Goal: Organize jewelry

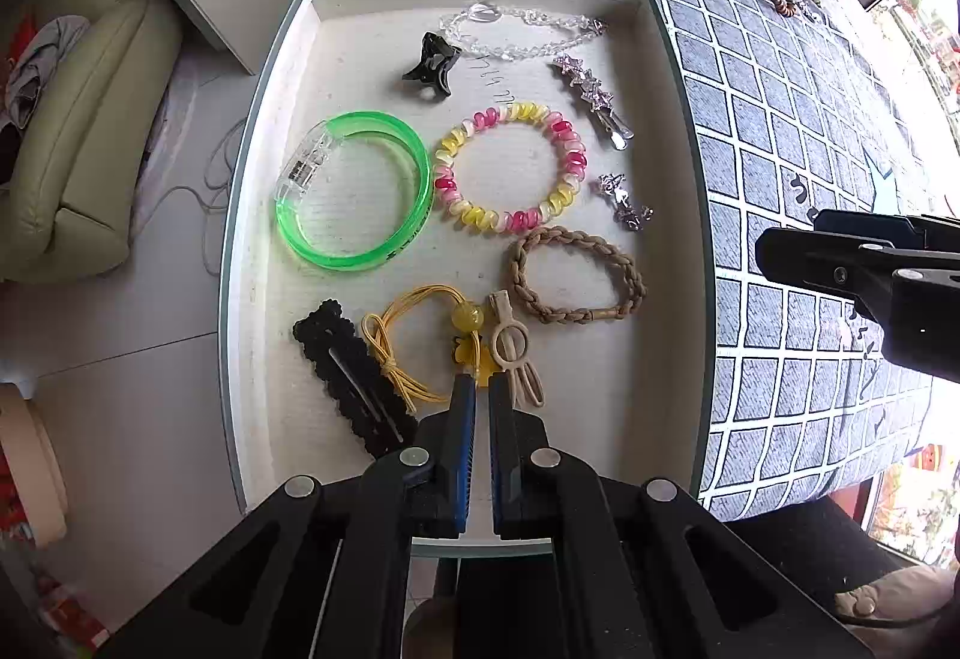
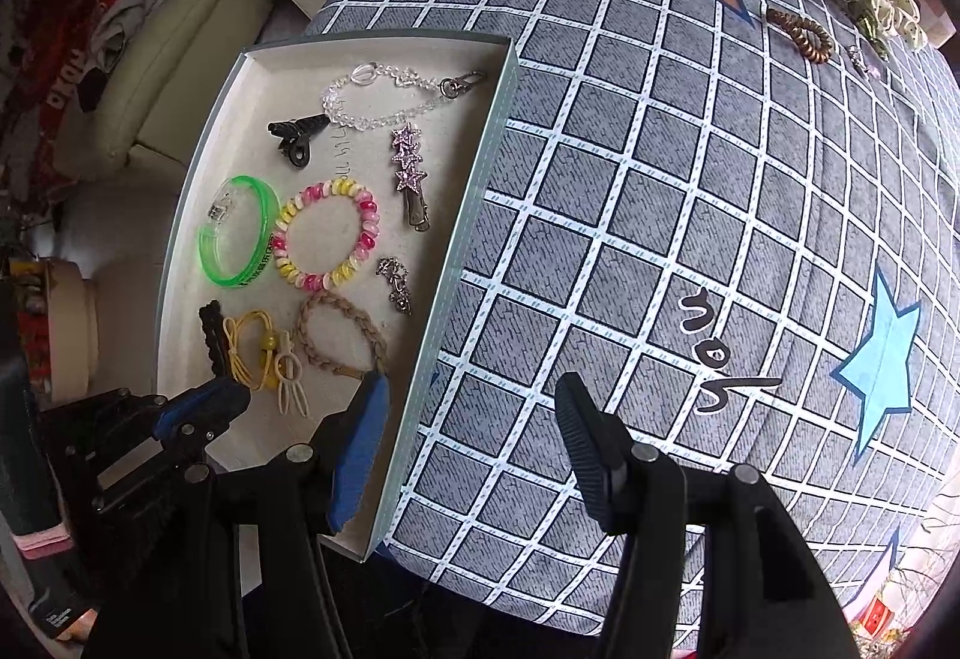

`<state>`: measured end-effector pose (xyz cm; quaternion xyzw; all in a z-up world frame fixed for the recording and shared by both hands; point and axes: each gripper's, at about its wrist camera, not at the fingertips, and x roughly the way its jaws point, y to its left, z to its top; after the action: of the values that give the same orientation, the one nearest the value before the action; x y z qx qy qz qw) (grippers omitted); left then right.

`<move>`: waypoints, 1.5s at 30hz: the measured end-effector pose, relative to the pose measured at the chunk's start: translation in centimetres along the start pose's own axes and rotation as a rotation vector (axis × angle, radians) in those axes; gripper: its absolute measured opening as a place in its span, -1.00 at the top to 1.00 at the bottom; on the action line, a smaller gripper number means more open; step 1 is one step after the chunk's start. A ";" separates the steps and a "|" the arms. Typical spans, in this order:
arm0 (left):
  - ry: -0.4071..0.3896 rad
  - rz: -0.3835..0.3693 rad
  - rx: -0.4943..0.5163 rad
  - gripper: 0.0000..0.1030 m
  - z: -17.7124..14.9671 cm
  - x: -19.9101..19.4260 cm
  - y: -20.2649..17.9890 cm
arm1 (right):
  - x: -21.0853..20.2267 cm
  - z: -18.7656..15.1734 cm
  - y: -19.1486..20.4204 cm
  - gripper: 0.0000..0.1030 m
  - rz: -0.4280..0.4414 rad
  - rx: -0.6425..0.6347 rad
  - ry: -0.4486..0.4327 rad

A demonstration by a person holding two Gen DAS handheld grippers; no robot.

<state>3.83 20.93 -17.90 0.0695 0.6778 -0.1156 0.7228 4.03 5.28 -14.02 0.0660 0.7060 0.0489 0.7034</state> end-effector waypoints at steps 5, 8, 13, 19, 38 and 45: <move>-0.005 0.010 -0.006 0.80 0.0 -0.1 0.5 | 0.0 -0.3 0.4 -0.22 -0.009 0.002 0.002; -0.010 0.015 -0.012 0.79 0.0 -0.2 0.5 | -0.1 -0.5 0.7 -0.38 -0.018 -0.004 -0.005; -0.024 0.008 -0.031 0.80 0.0 -0.9 0.8 | -0.4 -0.5 0.9 -0.40 -0.017 -0.011 -0.012; -0.025 0.005 -0.055 0.79 0.0 -1.1 1.1 | -0.7 -0.6 0.9 -0.42 -0.024 -0.012 -0.020; -0.183 -0.113 -0.123 -1.00 0.4 -2.4 2.2 | -1.3 -1.1 0.4 -0.54 -0.027 0.021 -0.047; -0.177 -0.048 -0.100 -1.00 1.4 4.7 1.0 | -1.3 -1.0 0.3 -0.54 -0.022 0.028 -0.052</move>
<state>5.69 21.21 -22.50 0.0066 0.6176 -0.1043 0.7795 3.00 5.43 -12.68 0.0695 0.6887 0.0296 0.7211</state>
